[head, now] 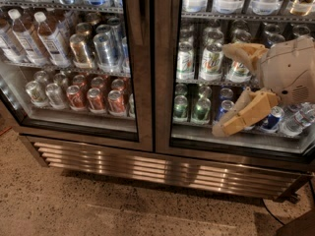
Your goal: Open right fridge door
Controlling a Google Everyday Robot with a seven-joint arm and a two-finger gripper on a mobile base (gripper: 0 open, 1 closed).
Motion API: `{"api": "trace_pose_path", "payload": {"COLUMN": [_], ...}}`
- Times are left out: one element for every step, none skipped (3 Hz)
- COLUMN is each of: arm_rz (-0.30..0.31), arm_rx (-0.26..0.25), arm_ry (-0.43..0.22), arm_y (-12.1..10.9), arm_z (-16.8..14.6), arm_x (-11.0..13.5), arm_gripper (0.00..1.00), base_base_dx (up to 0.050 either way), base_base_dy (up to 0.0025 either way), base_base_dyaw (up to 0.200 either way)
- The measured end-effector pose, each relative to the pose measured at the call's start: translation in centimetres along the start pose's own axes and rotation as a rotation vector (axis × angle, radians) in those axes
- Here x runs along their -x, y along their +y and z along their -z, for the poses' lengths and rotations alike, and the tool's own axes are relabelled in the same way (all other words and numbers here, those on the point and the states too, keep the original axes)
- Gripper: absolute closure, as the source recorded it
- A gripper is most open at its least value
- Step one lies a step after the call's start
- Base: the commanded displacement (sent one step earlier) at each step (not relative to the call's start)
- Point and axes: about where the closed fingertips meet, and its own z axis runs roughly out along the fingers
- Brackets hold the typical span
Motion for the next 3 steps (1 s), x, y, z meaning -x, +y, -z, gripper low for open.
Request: {"api": "trace_pose_path", "payload": {"arm_rz": [-0.006,-0.017,-0.039], "arm_rx": [0.054,0.158,0.219], "arm_ry": [-0.104,-0.328,-0.474], "arm_y": [0.2,0.54,0.48], "arm_z": [-0.1,0.04,0.45], "arm_x": [0.47,1.14,1.15], "arm_gripper": [0.0,0.0,0.0], "base_base_dx": [0.0,0.0,0.0], "base_base_dy": [0.0,0.0,0.0], "base_base_dyaw": [0.0,0.0,0.0]}}
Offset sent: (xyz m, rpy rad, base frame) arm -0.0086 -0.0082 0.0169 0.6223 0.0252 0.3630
